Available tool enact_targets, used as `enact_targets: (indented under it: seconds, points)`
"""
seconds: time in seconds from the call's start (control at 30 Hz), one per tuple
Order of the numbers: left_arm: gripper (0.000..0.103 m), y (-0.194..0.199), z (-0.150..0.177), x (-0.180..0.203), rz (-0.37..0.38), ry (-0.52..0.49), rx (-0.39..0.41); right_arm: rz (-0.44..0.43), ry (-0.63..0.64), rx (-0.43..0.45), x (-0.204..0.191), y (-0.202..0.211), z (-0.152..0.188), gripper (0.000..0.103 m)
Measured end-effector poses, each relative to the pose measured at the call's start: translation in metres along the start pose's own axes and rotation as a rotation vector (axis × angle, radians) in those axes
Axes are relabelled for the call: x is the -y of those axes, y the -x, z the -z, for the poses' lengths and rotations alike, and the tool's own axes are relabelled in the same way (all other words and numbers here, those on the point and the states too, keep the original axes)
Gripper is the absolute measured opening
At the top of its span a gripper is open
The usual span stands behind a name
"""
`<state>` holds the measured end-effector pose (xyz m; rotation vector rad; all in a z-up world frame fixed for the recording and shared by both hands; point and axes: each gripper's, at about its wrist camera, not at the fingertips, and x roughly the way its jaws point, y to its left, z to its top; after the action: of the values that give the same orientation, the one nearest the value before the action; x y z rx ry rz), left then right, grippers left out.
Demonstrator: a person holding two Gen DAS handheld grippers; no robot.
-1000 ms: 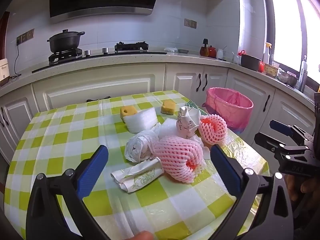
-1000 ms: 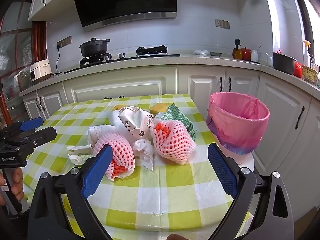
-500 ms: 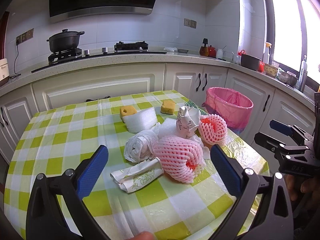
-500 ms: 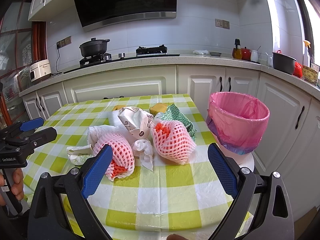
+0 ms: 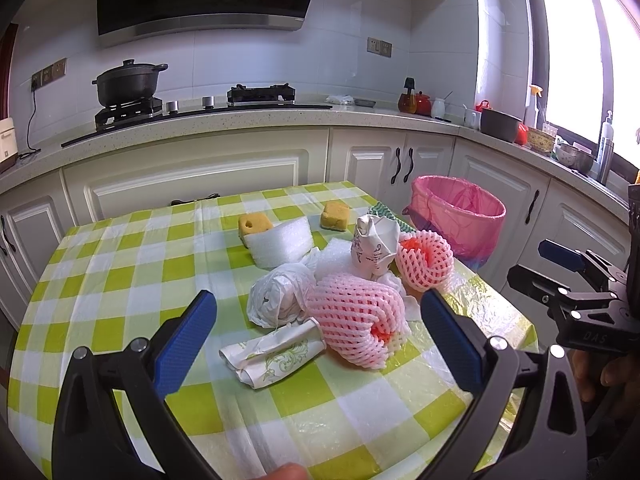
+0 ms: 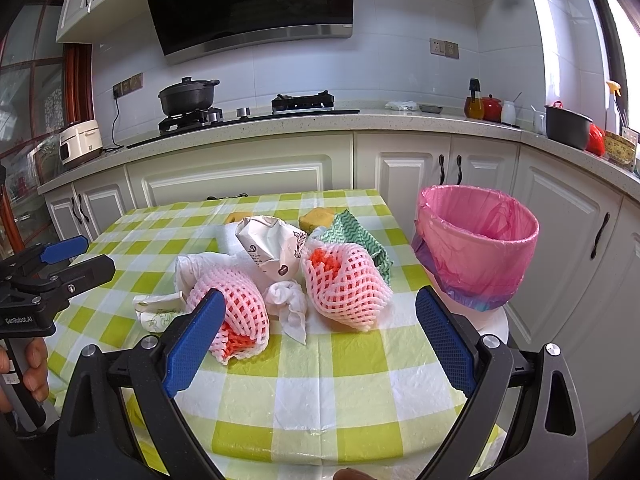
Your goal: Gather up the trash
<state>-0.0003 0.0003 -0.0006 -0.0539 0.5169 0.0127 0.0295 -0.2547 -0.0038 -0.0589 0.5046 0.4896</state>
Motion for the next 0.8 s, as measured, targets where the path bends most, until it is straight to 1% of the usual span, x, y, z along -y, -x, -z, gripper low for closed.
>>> enact_targets:
  seconds: [0.8]
  points:
    - [0.099,0.0001,-0.0003,0.0000,0.000,0.001,0.000,0.000,-0.001,0.002,-0.0016,0.0004,0.0007,0.090]
